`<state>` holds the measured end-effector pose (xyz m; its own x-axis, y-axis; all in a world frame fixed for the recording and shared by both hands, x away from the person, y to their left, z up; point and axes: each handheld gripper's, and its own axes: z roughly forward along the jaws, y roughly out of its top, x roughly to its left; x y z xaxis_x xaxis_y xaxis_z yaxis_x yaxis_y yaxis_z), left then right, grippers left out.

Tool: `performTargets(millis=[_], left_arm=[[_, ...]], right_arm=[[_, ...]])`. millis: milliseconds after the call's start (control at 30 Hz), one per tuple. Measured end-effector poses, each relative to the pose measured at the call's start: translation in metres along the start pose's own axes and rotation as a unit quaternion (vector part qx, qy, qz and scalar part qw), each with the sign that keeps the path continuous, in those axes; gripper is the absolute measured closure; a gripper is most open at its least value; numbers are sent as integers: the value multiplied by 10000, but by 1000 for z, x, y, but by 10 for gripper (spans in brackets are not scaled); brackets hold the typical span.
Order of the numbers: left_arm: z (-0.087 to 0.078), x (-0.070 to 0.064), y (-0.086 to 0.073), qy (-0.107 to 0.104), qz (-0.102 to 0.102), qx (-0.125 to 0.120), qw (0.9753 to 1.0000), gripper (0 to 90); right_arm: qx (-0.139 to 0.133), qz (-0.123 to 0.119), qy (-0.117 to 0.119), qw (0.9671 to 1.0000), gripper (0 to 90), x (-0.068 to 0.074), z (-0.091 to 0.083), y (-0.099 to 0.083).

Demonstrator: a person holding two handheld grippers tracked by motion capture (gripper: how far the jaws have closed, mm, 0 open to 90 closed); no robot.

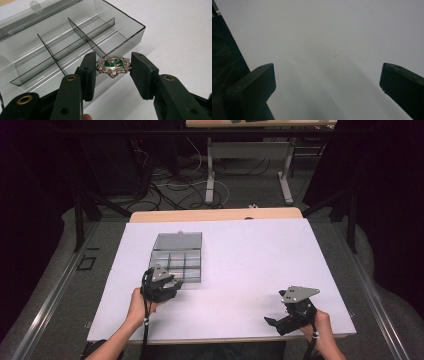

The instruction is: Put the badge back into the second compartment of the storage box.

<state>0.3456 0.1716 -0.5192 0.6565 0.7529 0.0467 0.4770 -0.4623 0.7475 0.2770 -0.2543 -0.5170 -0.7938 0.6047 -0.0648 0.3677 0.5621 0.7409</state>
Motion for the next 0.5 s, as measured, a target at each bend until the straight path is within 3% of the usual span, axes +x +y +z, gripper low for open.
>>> performTargets(millis=[500], left_arm=[[-6,14,4,146,-135,-53,9998,577]], right_arm=[[-5,44,-20,10000,0,1,0,0]])
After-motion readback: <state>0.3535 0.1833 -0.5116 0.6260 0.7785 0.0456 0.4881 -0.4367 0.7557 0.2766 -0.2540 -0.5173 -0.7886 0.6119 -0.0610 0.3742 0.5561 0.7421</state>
